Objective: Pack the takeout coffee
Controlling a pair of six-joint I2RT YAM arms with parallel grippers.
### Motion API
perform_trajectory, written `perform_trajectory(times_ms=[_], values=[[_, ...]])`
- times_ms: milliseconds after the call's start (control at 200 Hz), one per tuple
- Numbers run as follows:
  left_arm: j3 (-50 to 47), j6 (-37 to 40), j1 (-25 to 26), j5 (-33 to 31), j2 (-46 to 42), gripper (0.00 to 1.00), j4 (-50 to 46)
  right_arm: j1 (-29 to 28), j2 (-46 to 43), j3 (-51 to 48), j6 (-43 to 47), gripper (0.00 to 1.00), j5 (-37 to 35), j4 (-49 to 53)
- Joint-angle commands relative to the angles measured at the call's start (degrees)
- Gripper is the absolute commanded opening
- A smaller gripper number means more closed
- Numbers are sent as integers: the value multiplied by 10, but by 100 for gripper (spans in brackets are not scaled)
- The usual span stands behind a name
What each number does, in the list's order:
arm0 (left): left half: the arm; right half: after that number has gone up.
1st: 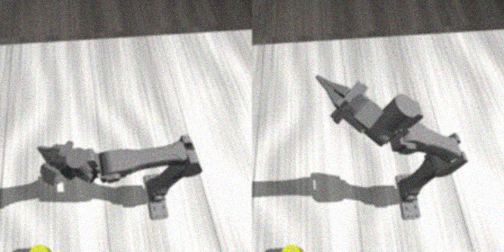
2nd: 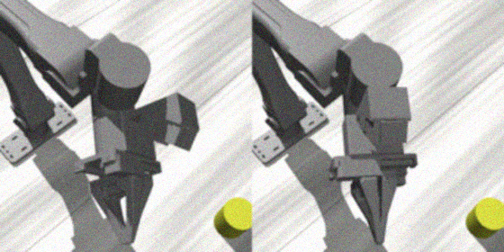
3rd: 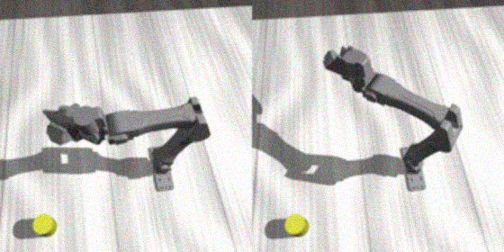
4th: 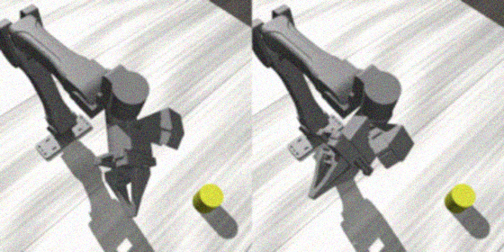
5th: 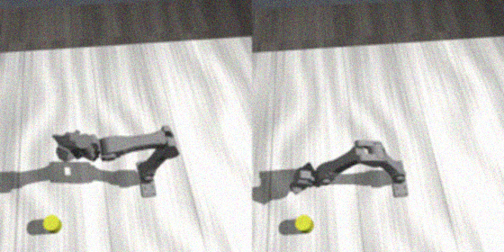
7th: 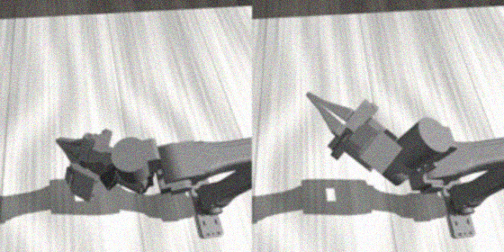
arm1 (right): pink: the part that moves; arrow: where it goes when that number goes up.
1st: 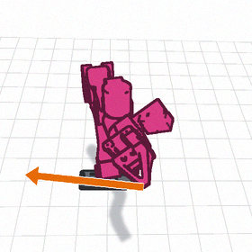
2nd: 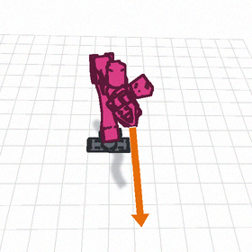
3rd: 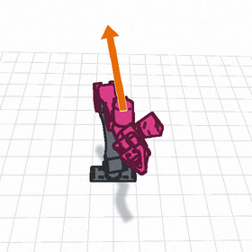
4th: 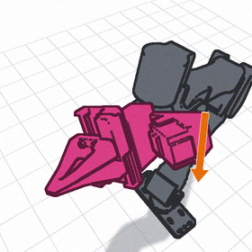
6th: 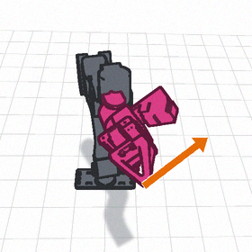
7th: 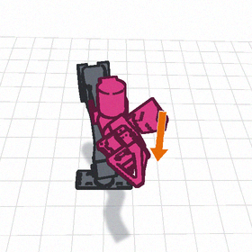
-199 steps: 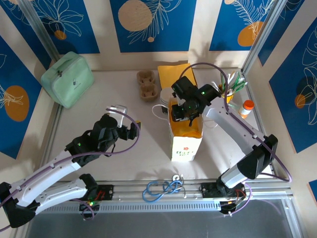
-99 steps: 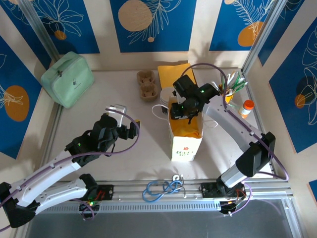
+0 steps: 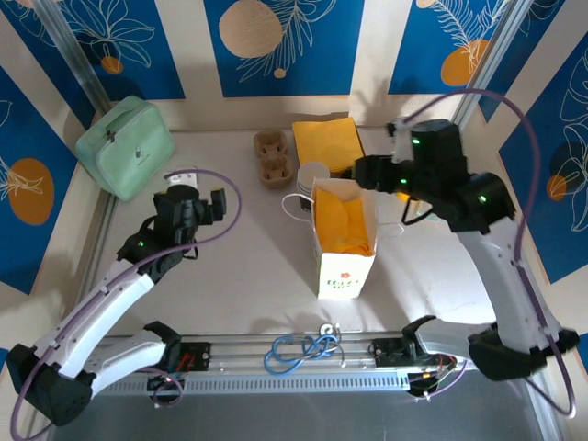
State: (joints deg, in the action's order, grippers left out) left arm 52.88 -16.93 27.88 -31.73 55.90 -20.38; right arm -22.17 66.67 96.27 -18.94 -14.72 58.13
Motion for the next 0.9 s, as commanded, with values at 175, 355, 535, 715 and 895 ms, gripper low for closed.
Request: perform_trajectory(times_ms=[175, 355, 535, 715, 895], values=[[-105, 61, -109, -22, 46, 99, 189, 237, -124, -316, 22, 99, 6, -243], [-152, 73, -157, -32, 93, 99, 250, 294, -146, -490, -11, 99, 5, -388], [-230, 119, -169, -33, 129, 99, 395, 262, -132, -664, 39, 99, -33, -639], [-273, 154, -190, 4, 196, 99, 517, 238, -10, -696, 68, 99, -30, -766], [-289, 159, -208, 85, 255, 99, 622, 231, 80, -733, 90, 99, 2, -933]])
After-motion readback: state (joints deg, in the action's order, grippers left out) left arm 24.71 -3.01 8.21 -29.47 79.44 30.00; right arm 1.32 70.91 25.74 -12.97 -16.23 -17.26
